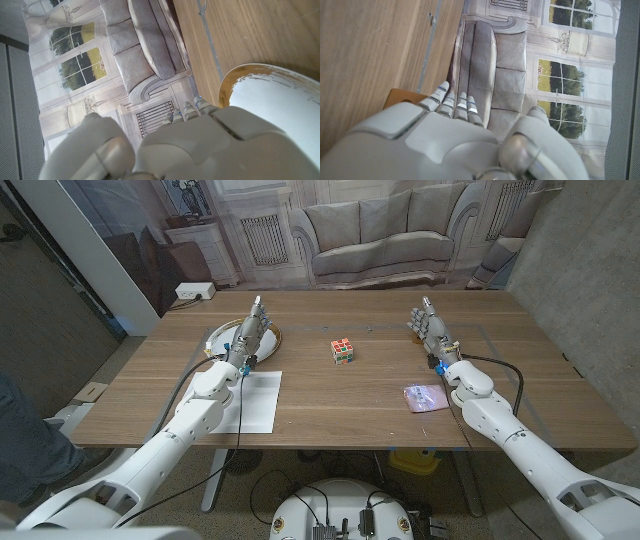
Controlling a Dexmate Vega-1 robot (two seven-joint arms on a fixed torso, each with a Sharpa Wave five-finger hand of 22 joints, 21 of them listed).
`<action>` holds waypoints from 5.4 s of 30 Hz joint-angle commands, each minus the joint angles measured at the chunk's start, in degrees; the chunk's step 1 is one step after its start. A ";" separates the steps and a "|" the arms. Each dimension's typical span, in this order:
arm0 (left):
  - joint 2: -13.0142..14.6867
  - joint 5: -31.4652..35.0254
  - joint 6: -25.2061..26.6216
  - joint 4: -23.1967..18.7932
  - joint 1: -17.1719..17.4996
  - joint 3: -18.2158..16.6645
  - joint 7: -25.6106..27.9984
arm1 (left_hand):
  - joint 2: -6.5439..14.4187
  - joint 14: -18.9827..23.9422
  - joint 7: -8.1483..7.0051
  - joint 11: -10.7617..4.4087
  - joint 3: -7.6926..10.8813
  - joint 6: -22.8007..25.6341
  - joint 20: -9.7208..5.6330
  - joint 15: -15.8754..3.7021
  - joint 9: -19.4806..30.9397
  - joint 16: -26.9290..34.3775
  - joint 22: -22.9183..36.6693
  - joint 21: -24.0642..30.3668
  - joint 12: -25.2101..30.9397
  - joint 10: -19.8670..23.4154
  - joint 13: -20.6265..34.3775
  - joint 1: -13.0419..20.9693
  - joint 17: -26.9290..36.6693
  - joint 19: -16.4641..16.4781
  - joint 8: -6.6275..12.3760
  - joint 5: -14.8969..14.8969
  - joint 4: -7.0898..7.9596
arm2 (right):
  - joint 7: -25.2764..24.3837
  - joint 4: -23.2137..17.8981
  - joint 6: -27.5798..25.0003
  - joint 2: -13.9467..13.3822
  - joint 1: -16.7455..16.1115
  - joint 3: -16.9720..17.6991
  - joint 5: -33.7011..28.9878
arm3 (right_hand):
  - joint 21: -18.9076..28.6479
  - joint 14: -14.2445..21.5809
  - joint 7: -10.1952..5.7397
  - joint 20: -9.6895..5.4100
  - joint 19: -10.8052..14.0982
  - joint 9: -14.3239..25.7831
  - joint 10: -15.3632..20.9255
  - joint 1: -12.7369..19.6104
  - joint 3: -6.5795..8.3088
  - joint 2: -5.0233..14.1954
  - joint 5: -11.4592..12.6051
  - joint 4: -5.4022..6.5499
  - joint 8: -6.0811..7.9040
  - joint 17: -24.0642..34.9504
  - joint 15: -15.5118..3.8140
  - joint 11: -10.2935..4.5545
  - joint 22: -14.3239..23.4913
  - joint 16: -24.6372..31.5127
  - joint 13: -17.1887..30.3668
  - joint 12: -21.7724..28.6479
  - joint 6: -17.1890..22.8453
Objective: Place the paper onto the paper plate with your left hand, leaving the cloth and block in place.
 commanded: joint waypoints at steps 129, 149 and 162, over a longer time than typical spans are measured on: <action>16.17 7.20 -11.61 -22.97 24.30 -2.44 14.01 | 2.37 5.54 0.34 0.30 -0.67 6.35 -1.27 0.59 0.19 1.42 0.21 1.47 2.17 6.17 0.22 3.92 0.20 2.93 1.92 2.35 -1.64 | 2.05 -13.57 -3.45 12.03 -13.84 15.65 -11.12 | -2.66 0.93 -0.28 -1.05 1.60 0.17 1.12 0.22 -0.20 1.22 -0.30 -0.03 0.35 0.20 0.00 0.24 0.44 0.33 0.34 0.47 1.22; 21.02 8.43 -12.73 -25.32 28.86 -3.09 20.48 | 2.46 7.65 0.46 0.45 -1.13 8.38 -1.58 0.59 0.23 1.77 0.24 2.02 2.46 8.03 0.24 4.45 0.25 5.22 2.24 2.66 -1.87 | 1.47 -14.91 -3.54 12.20 -15.00 15.49 -11.05 | -3.06 0.95 -0.31 -0.96 1.71 0.17 1.09 0.21 -0.32 1.31 -0.36 -0.05 0.33 0.20 0.03 0.28 0.46 0.31 0.35 0.44 1.23; 23.16 11.69 -12.98 -26.01 31.04 -3.76 25.63 | 2.56 8.75 0.35 0.37 -1.30 9.32 -1.48 0.30 0.25 1.89 0.24 2.21 2.58 8.99 0.25 4.87 0.26 6.30 2.34 2.88 -2.06 | 0.70 -16.14 -4.08 12.12 -15.52 15.22 -11.39 | -3.35 1.01 -0.39 -0.92 1.80 0.17 1.25 0.23 -0.41 1.36 -0.40 -0.07 0.33 0.20 0.05 0.31 0.48 0.31 0.35 0.50 1.24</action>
